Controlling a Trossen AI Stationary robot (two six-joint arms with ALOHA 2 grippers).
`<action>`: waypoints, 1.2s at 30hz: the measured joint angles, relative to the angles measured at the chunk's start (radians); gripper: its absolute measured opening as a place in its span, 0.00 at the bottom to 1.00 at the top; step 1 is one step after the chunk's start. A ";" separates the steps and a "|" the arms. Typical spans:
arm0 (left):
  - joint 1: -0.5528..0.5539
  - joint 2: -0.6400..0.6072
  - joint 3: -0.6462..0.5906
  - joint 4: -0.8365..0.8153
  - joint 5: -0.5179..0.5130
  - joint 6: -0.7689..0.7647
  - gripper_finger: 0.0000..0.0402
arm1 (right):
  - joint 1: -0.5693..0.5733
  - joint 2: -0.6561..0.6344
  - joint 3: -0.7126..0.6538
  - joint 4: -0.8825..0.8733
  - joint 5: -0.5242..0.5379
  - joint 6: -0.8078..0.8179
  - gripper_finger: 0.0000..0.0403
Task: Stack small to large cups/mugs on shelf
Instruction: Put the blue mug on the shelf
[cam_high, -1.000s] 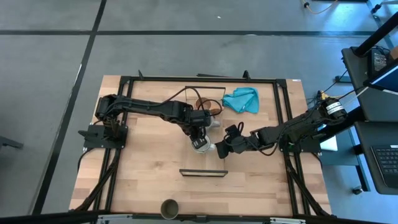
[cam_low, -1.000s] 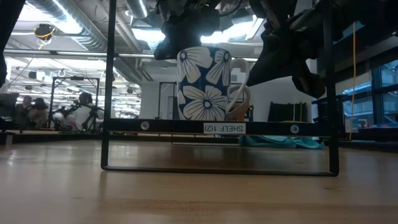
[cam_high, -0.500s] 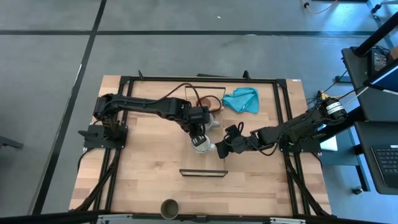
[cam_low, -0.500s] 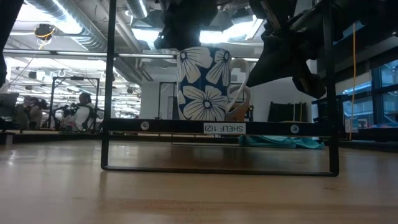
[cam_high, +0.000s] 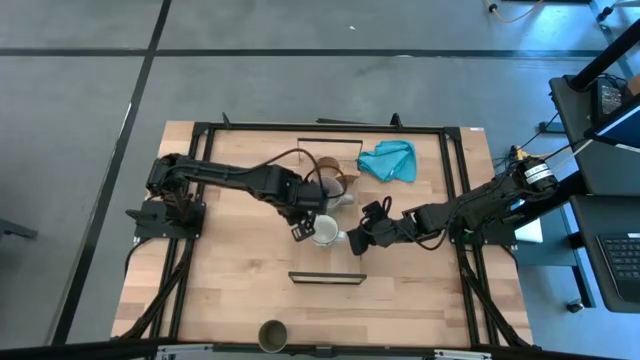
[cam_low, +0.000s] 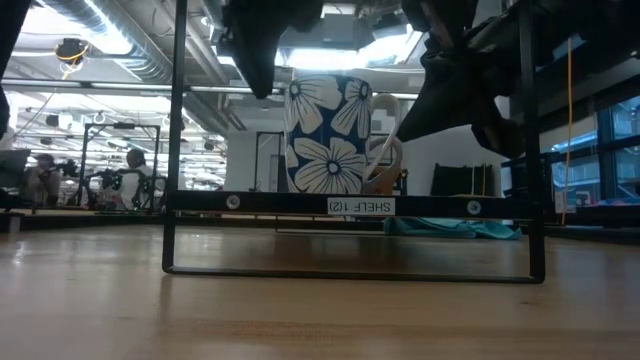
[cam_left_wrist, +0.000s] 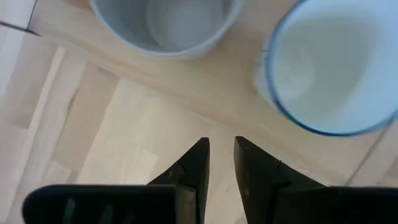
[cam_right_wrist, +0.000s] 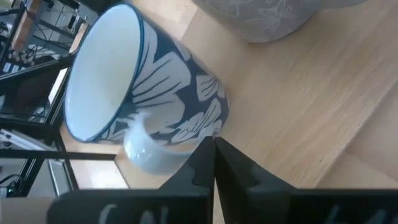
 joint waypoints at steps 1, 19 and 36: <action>-0.008 -0.001 0.000 0.004 -0.002 -0.004 0.17 | 0.003 0.000 0.000 -0.001 -0.004 0.000 0.03; -0.078 -0.022 -0.191 0.260 0.022 -0.085 0.17 | 0.087 0.000 0.001 0.116 -0.014 0.052 0.03; -0.055 -0.023 -0.200 0.290 0.013 -0.074 0.17 | 0.034 0.000 0.001 0.113 -0.020 0.003 0.03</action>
